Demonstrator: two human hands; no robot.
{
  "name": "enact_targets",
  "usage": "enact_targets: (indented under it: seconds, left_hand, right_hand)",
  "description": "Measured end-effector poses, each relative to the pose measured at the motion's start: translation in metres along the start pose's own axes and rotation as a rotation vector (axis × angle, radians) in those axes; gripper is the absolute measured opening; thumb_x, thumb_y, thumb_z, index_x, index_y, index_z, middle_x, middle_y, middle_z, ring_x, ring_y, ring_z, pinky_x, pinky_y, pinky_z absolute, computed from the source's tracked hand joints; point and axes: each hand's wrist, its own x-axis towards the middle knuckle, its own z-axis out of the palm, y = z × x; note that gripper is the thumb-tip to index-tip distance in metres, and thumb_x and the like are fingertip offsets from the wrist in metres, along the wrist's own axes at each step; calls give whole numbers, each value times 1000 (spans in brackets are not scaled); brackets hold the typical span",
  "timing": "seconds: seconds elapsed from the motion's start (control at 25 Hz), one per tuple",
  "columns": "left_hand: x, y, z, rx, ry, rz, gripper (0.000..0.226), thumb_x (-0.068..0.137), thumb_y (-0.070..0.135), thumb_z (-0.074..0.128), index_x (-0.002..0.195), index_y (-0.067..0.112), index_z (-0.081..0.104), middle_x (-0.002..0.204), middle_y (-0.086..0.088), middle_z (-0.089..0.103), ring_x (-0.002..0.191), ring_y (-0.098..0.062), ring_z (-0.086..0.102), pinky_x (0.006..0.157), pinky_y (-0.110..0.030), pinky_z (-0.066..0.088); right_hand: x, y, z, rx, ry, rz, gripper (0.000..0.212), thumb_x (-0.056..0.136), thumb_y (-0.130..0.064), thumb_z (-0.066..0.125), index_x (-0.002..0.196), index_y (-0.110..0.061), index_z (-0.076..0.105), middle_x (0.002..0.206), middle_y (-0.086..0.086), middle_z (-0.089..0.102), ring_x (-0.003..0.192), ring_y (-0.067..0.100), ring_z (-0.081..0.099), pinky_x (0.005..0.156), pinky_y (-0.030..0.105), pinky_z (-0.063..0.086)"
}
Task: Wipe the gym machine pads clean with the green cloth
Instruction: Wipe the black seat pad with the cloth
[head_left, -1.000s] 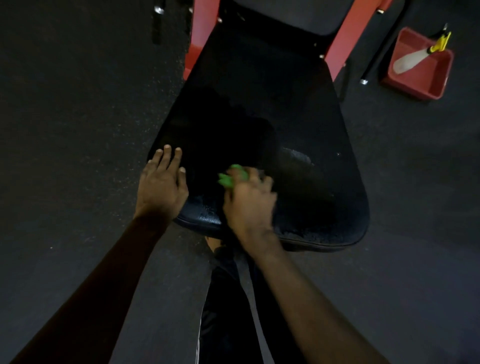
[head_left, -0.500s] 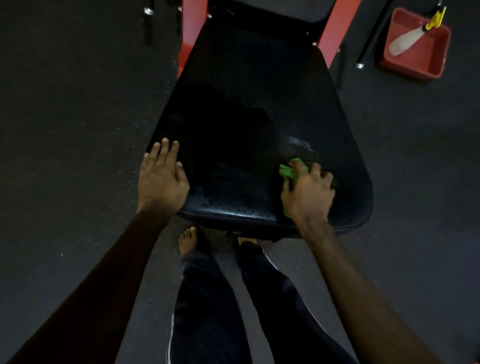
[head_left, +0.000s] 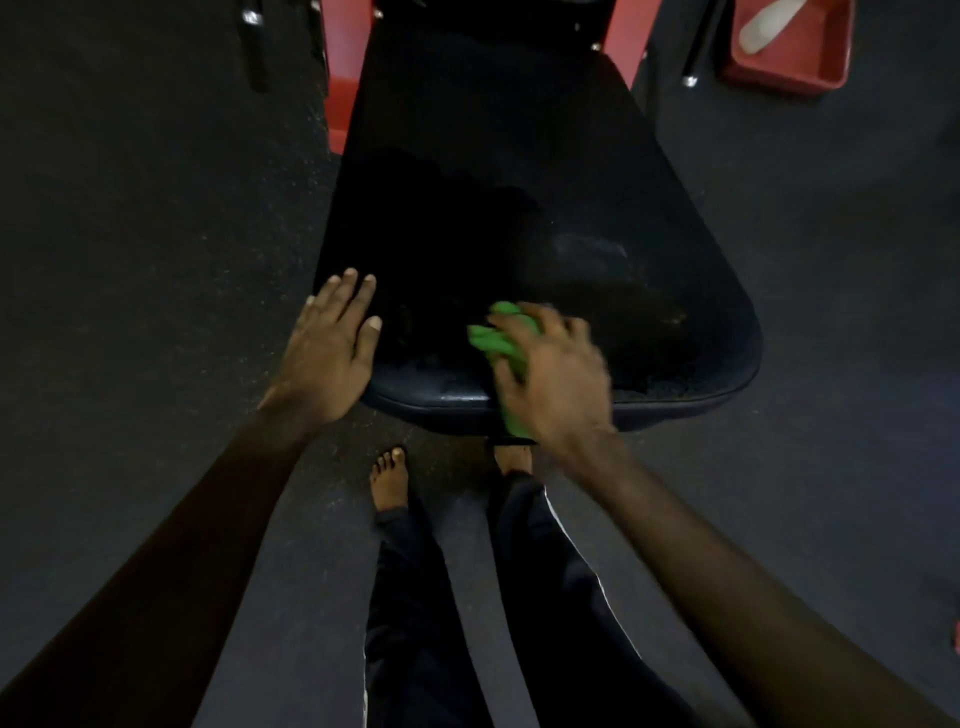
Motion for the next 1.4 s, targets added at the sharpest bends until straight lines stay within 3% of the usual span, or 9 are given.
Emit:
enact_targets:
  seconds: [0.16, 0.36, 0.52, 0.68, 0.8, 1.0, 1.16, 1.32, 1.4]
  left_hand:
    - [1, 0, -1, 16, -15, 6, 55, 108, 32, 28, 159, 15, 17, 167, -7, 11, 154, -22, 4, 123, -36, 0]
    - [-1, -6, -2, 43, -19, 77, 54, 108, 32, 28, 159, 15, 20, 166, -11, 12, 154, -26, 3, 123, -41, 1]
    - [-2, -9, -3, 49, -36, 95, 60, 103, 40, 18, 159, 19, 21, 167, -9, 11, 154, -26, 2, 123, -44, 2]
    - [2, -17, -6, 8, -80, 139, 58, 103, 42, 19, 158, 22, 23, 166, -7, 14, 154, -26, 4, 123, -41, 3]
    - [5, -24, -12, -43, -125, 149, 53, 107, 38, 20, 158, 25, 21, 167, -1, 11, 154, -20, 1, 122, -36, -1]
    - [11, -26, -17, -207, -198, 116, 49, 109, 35, 16, 156, 29, 26, 166, 4, 11, 153, -11, 0, 120, -29, -5]
    - [9, -24, -21, -274, -196, 103, 60, 101, 42, 8, 155, 28, 29, 166, 4, 12, 152, -9, -1, 119, -23, -7]
    - [6, -23, -24, -296, -240, 84, 53, 108, 39, 7, 156, 31, 27, 166, 10, 8, 146, 2, -6, 116, -22, -9]
    - [7, -25, -24, -218, -232, 114, 53, 107, 41, 9, 158, 31, 22, 167, 7, 6, 150, -4, -6, 118, -26, -8]
  right_hand:
    - [-8, 16, 1, -44, 59, 314, 52, 90, -36, 58, 142, -34, 48, 143, 6, 46, 121, 38, 45, 94, 52, 48]
    - [1, -91, 19, -51, 26, 112, 52, 93, -37, 57, 143, -31, 46, 146, 6, 43, 128, 36, 41, 96, 53, 44]
    - [-26, -72, 17, -72, 27, -57, 58, 91, -36, 62, 145, -36, 44, 151, -1, 41, 129, 32, 40, 96, 49, 45]
    - [-55, -6, 10, 18, 101, 207, 59, 88, -30, 66, 144, -35, 48, 150, 0, 42, 127, 33, 39, 97, 53, 47]
    - [-41, -39, 20, -33, 120, 331, 57, 89, -29, 64, 143, -31, 48, 149, 5, 42, 129, 39, 38, 96, 57, 45]
    - [-19, -129, 39, -33, 106, 69, 54, 90, -26, 63, 141, -27, 49, 148, 8, 42, 131, 41, 37, 94, 56, 41]
    - [-28, -133, 41, -22, 85, -110, 57, 87, -30, 67, 141, -30, 50, 151, 4, 42, 129, 36, 38, 92, 53, 43]
    - [-54, -70, 32, -8, 91, -10, 60, 85, -31, 69, 142, -35, 49, 151, -1, 43, 131, 31, 39, 99, 50, 44]
    - [-63, -36, 27, 27, 121, 133, 58, 86, -30, 69, 141, -35, 50, 149, -2, 44, 129, 31, 39, 98, 52, 46]
